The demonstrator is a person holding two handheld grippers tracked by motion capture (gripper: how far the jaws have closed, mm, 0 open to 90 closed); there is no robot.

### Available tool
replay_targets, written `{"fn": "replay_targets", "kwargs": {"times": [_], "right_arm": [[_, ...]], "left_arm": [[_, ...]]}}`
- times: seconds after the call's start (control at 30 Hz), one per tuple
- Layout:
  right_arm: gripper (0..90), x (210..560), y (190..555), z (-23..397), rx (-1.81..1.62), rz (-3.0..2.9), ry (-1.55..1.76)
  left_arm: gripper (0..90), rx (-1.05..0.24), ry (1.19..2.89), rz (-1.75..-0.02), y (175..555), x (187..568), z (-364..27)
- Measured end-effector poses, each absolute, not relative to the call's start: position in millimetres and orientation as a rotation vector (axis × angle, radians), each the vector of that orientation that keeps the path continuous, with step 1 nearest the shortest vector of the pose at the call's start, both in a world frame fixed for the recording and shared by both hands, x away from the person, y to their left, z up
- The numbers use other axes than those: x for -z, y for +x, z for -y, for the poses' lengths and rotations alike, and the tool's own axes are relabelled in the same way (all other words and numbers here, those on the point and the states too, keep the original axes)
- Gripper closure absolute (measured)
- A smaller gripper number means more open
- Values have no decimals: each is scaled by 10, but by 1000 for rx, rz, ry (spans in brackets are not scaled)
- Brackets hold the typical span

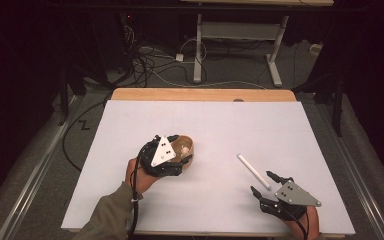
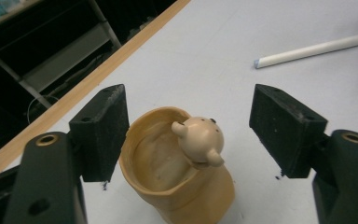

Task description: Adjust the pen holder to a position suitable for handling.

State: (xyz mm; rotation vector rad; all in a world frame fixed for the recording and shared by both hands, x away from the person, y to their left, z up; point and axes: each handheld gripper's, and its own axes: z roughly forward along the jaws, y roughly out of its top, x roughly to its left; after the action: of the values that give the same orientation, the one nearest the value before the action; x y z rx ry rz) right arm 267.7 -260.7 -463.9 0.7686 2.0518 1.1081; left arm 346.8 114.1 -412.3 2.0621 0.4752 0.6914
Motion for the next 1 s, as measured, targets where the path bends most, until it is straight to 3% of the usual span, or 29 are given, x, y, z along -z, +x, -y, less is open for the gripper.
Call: {"fn": "replay_targets", "kwargs": {"times": [0.7,1.0], "right_arm": [[319,4647,2684,2610,-1097,-2057,770],[326,4650,2719,2641,-1117,-2063,793]], "left_arm": [[218,-828,2033,-445,3031,4330,-1640],[217,-776,2081,-523,2965,4612,-1876]]}}
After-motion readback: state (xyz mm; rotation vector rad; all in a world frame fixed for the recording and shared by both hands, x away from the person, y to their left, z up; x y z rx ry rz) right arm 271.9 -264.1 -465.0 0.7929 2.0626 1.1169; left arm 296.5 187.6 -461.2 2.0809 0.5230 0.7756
